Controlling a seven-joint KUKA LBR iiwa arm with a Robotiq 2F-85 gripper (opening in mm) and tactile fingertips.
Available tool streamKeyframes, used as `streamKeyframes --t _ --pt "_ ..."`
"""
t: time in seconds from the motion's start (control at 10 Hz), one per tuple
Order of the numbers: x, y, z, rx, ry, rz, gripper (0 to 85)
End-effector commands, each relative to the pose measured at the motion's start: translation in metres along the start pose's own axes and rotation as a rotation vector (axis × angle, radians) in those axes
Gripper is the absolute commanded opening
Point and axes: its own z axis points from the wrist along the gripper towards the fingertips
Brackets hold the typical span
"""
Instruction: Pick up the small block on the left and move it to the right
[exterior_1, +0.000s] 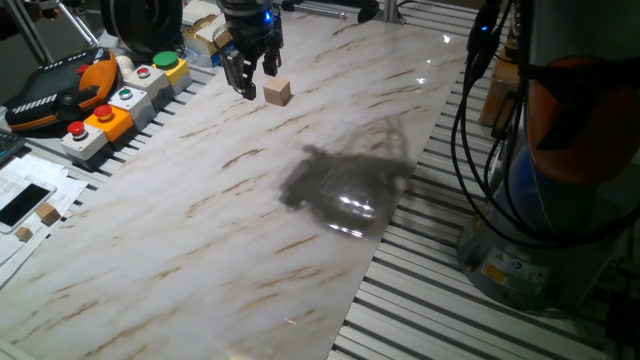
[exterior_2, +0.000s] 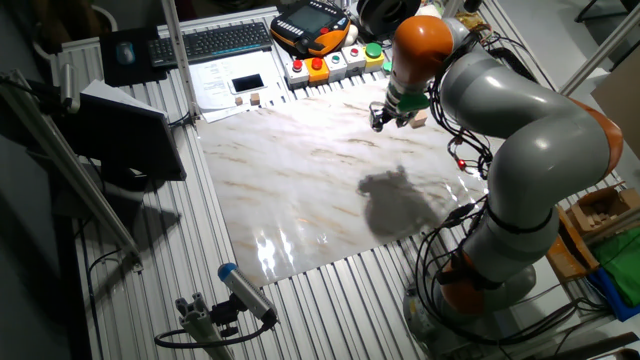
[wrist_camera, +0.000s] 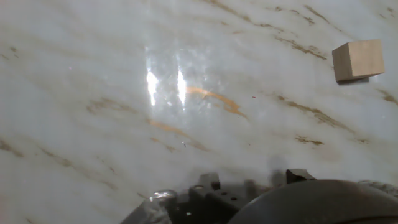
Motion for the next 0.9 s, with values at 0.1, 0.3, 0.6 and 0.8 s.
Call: streamKeyframes --t 0.1,0.3,0.6,0.8 --pt "-0.001 -0.003 0.002 0.000 -0.002 -0.003 0.7" --pt "-0.005 -0.013 0.006 -0.005 -0.005 -0.015 0.7" --pt "-0.008 -0.036 0.020 -0.027 -0.007 -0.023 0.7" --pt "-0.008 -0.048 0.025 -0.029 0.001 -0.016 0.7"
